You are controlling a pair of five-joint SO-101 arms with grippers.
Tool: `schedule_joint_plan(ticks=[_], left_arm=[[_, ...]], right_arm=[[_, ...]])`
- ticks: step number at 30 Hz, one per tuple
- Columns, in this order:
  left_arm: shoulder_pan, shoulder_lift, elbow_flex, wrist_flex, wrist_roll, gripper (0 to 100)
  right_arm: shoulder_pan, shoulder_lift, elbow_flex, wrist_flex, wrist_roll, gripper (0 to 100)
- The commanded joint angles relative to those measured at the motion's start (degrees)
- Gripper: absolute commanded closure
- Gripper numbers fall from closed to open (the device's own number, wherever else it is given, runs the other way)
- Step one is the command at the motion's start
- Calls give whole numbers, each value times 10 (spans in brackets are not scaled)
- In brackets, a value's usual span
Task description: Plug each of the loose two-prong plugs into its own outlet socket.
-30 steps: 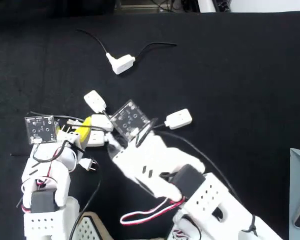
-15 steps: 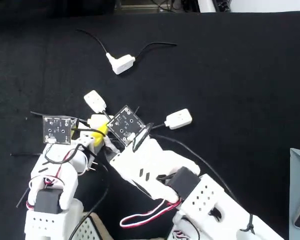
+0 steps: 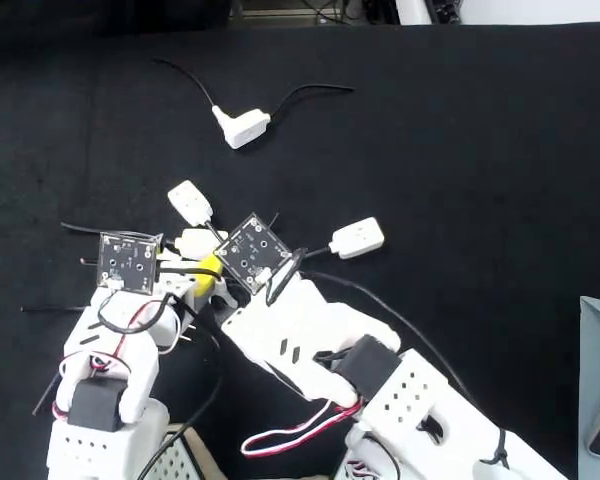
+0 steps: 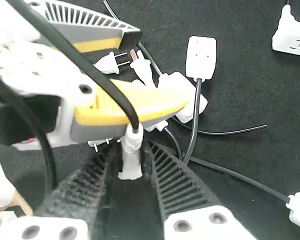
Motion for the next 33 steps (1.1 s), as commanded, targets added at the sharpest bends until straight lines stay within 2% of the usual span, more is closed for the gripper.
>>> schedule_joint_plan(ticks=[1,7,12,18,22,25,29,33], left_arm=[[18,-4,-57,-12,-4,693],[70,-4,-69,28,-54,693],[71,-4,-70,39,-57,694],[-19,-4,-107,40,-55,694],[-112,-4,-137,41,-25,694],[-169,3,-162,85,-31,694],[-189,3,-176,153,-72,694],[-189,8,-172,185,-136,694]], right_arm=[[-4,-8,-3,-15,-4,987],[-4,-8,-1,-11,-4,987],[-3,-12,7,-11,-4,987],[6,-12,4,9,-4,987],[62,-12,1,17,-4,987],[110,-12,3,18,0,987],[156,-8,4,18,1,987],[176,-8,7,18,1,987]])
